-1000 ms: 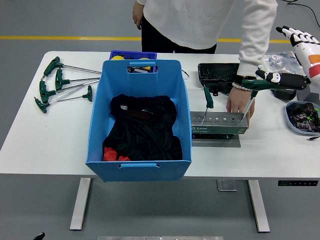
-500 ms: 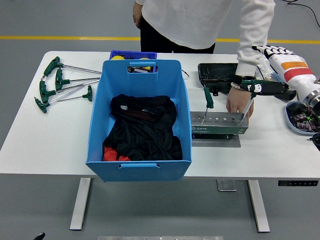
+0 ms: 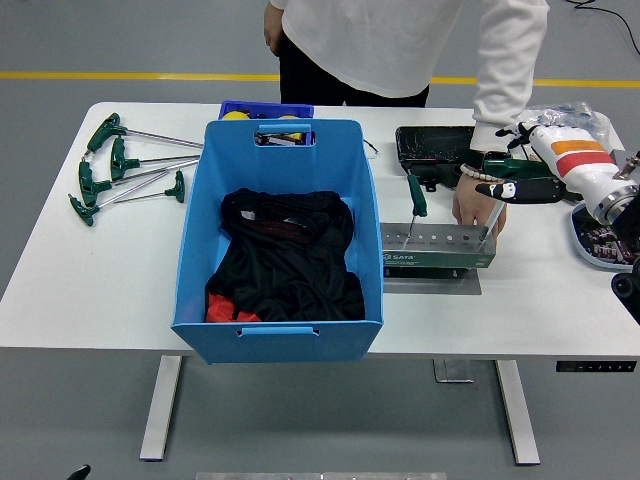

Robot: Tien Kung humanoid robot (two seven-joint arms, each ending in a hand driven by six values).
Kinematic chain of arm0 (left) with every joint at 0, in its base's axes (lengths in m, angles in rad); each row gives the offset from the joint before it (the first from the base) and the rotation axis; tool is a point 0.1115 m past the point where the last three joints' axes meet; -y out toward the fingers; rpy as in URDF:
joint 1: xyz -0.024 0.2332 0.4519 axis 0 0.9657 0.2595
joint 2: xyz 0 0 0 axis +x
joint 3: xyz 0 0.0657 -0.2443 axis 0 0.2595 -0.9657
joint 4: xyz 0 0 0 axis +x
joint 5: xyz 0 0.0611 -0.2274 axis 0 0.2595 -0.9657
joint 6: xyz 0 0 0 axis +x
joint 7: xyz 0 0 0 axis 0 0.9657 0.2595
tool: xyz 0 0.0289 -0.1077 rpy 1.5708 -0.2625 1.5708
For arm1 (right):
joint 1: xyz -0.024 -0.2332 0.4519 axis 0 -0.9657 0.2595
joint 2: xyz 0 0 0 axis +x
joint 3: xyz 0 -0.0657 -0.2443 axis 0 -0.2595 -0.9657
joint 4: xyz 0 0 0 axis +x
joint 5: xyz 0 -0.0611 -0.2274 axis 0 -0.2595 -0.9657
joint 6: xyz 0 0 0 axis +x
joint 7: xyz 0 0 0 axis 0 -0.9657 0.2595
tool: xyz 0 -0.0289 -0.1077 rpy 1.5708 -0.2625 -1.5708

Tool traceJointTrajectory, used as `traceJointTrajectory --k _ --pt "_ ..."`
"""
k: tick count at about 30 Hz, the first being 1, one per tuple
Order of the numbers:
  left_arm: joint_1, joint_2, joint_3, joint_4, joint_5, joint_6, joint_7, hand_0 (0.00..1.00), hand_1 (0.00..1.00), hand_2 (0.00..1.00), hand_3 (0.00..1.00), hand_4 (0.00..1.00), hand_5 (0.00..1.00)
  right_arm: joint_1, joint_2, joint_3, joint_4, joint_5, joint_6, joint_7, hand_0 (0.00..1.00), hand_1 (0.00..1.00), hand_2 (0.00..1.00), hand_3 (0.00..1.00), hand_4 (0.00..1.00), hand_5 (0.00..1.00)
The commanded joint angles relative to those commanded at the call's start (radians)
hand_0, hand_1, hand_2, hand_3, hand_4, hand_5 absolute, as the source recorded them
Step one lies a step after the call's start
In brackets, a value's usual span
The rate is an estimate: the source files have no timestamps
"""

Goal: Lift tool from toolbox,place it in box,lift tool from toolbox,place it in box

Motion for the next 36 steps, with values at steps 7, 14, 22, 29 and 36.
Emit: traceJointTrajectory --k 7,14,22,29,36 --pt "0.000 -0.001 -0.005 0.000 0.005 0.000 0.001 0.718 0.718 0.747 0.645 0.634 0.531 0.002 0.001 -0.010 -0.011 0.002 -0.002 -0.001 0.480 0.496 0.433 0.601 0.998 0.740" --pt "0.000 -0.002 -0.011 0.000 0.014 0.001 0.003 0.717 0.719 0.747 0.645 0.634 0.531 0.012 0.001 -0.028 -0.044 0.005 -0.005 -0.007 0.389 0.422 0.369 0.498 0.998 0.749" --pt "0.001 -0.002 -0.013 0.000 0.021 0.001 0.006 0.719 0.719 0.747 0.645 0.635 0.532 0.017 0.001 -0.035 -0.054 0.009 -0.022 -0.007 0.270 0.278 0.265 0.345 0.998 0.771" --pt "0.002 -0.001 -0.016 0.000 0.026 0.001 0.006 0.719 0.720 0.747 0.644 0.633 0.530 0.024 0.000 -0.042 -0.074 0.017 -0.020 -0.008 0.266 0.250 0.245 0.294 0.998 0.782" --pt "0.001 -0.001 -0.014 0.000 0.024 0.001 0.005 0.718 0.720 0.747 0.644 0.632 0.528 0.028 0.002 -0.046 -0.084 0.016 -0.013 -0.013 0.256 0.225 0.225 0.262 0.998 0.793"
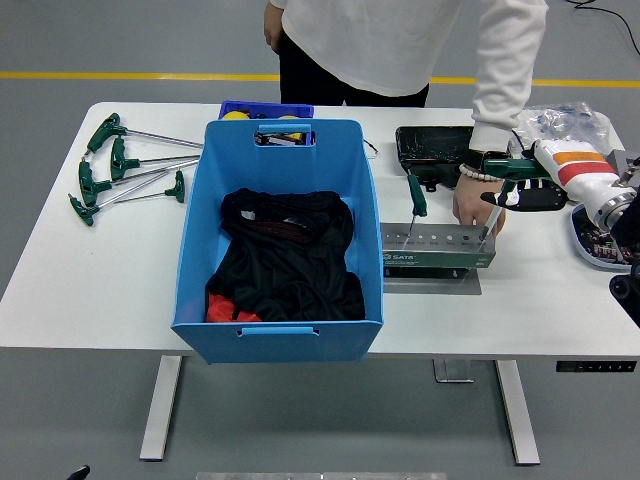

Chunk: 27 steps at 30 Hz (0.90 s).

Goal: Lift tool from toolbox,place it in box,lift tool from toolbox,place it in box

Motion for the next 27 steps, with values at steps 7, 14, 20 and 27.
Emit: traceJointTrajectory --k 7,14,20,27 --pt "-0.003 0.000 0.002 0.000 -0.004 0.000 0.000 0.718 0.720 0.747 0.644 0.632 0.529 0.005 -0.003 -0.003 0.006 0.000 -0.009 -0.007 0.200 0.180 0.192 0.229 0.998 0.798" --pt "-0.004 0.000 0.005 0.000 -0.010 0.000 -0.001 0.718 0.720 0.748 0.643 0.632 0.529 0.009 -0.008 -0.005 0.008 0.005 -0.007 -0.013 0.130 0.123 0.152 0.189 0.998 0.808" --pt "-0.005 0.002 0.005 0.000 -0.014 -0.001 -0.004 0.718 0.720 0.747 0.643 0.633 0.530 0.010 -0.009 -0.003 0.007 0.010 -0.004 -0.017 0.086 0.066 0.100 0.138 0.998 0.816" --pt "-0.006 0.001 0.007 0.000 -0.017 -0.001 -0.004 0.718 0.720 0.747 0.643 0.632 0.529 0.006 -0.006 -0.003 0.001 0.010 -0.002 -0.016 0.028 0.002 0.027 0.057 0.998 0.822"
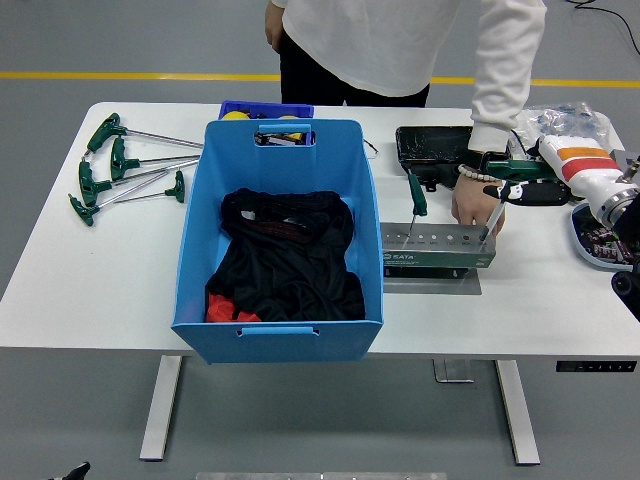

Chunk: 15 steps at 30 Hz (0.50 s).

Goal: Lift tool from toolbox,place it in box,lift tool from toolbox,place it in box

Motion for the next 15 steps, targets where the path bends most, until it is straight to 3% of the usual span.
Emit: traceJointTrajectory --k 15 --pt "0.001 0.001 -0.003 0.000 0.002 0.001 0.000 0.720 0.720 0.747 0.644 0.632 0.528 0.001 -0.006 0.009 0.010 0.010 -0.025 0.024 0.002 0.002 0.002 0.002 0.998 0.815"
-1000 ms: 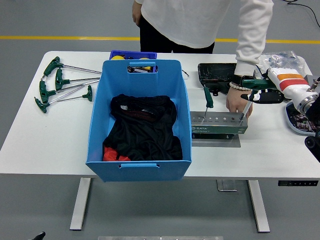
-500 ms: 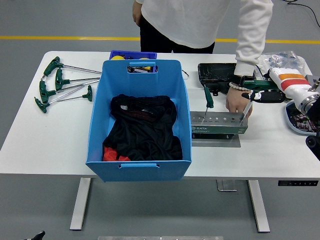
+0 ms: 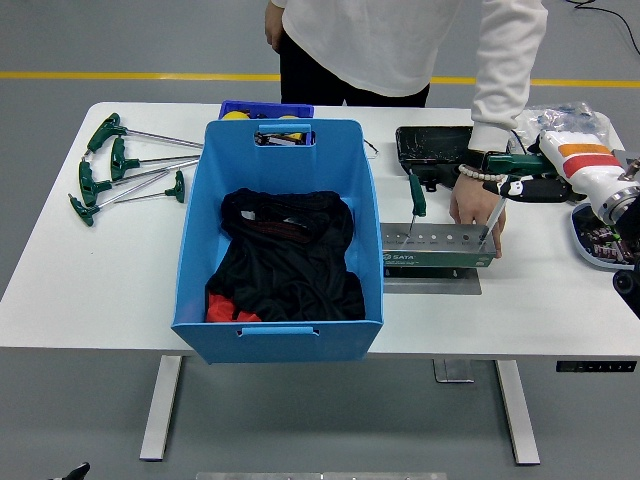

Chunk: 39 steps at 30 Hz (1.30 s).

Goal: Lift tool from toolbox,place it in box,lift tool from toolbox,place it in box

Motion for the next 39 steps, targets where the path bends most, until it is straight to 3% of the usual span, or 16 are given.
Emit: traceJointTrajectory --k 9,26,39 --pt "-0.002 0.001 0.003 0.000 -0.005 0.001 -0.001 0.718 0.720 0.747 0.641 0.631 0.526 0.002 -0.017 0.026 0.036 0.004 -0.003 0.002 0.002 0.002 0.002 0.002 0.998 0.798" --pt "0.004 0.001 -0.009 0.000 0.012 0.000 0.003 0.718 0.719 0.747 0.642 0.631 0.527 -0.005 -0.067 0.126 0.194 0.006 0.032 -0.021 0.002 0.002 0.002 0.002 0.998 0.746" --pt "0.008 0.002 -0.014 0.000 0.024 0.000 0.006 0.717 0.720 0.748 0.642 0.633 0.530 -0.010 -0.084 0.194 0.320 0.005 0.014 -0.022 0.002 0.002 0.002 0.008 0.998 0.730"
